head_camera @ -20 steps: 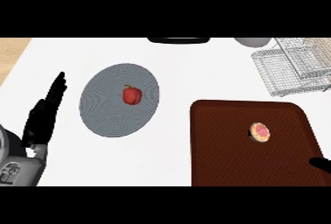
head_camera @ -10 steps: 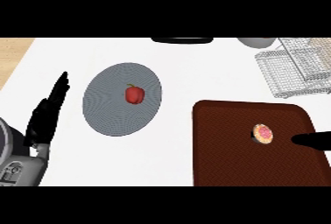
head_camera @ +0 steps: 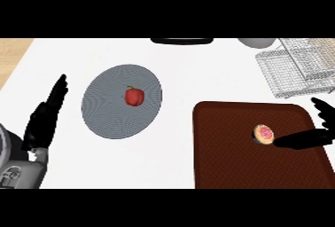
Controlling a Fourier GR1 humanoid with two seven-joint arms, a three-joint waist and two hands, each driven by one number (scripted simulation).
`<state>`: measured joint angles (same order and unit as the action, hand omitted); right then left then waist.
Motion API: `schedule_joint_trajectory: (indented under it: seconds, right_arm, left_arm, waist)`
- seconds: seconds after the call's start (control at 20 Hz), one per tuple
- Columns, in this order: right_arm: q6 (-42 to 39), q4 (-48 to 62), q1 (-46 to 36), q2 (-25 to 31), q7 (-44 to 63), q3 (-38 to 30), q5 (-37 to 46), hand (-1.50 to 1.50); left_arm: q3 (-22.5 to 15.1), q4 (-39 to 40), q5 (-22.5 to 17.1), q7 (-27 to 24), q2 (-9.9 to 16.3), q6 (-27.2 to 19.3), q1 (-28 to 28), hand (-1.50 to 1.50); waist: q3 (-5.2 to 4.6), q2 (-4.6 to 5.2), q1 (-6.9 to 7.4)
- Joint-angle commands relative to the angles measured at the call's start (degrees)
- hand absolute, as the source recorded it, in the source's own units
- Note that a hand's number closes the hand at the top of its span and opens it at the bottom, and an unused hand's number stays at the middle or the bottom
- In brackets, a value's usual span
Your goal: Pick the cupcake from the tray and place it in the tiered basket
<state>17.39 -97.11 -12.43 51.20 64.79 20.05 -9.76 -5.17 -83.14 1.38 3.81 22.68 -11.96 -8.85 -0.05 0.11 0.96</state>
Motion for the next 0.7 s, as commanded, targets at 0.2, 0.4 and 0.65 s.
schedule_joint_trajectory:
  seconds: [0.2,0.4,0.65]
  right_arm:
    - [-2.5,-0.1,-0.4,-3.6,8.0,1.4,4.0,-1.5]
    - [-3.5,3.7,-4.7,-5.5,10.6,4.7,8.4,-1.5]
    - [-2.1,-3.3,-1.3,-5.7,14.3,5.8,13.5,-1.5]
  left_arm:
    - [2.5,4.1,1.3,-3.0,-1.7,0.4,-1.7,0.0]
    - [1.7,-0.3,1.0,1.1,-1.2,2.1,0.3,0.0]
    - [3.2,1.4,1.4,0.6,-1.4,2.5,-1.0,0.0]
  waist:
    - [0.0,-0.11,-1.11]
    - [0.01,-0.08,-0.29]
    - [-0.01,-0.2,-1.17]
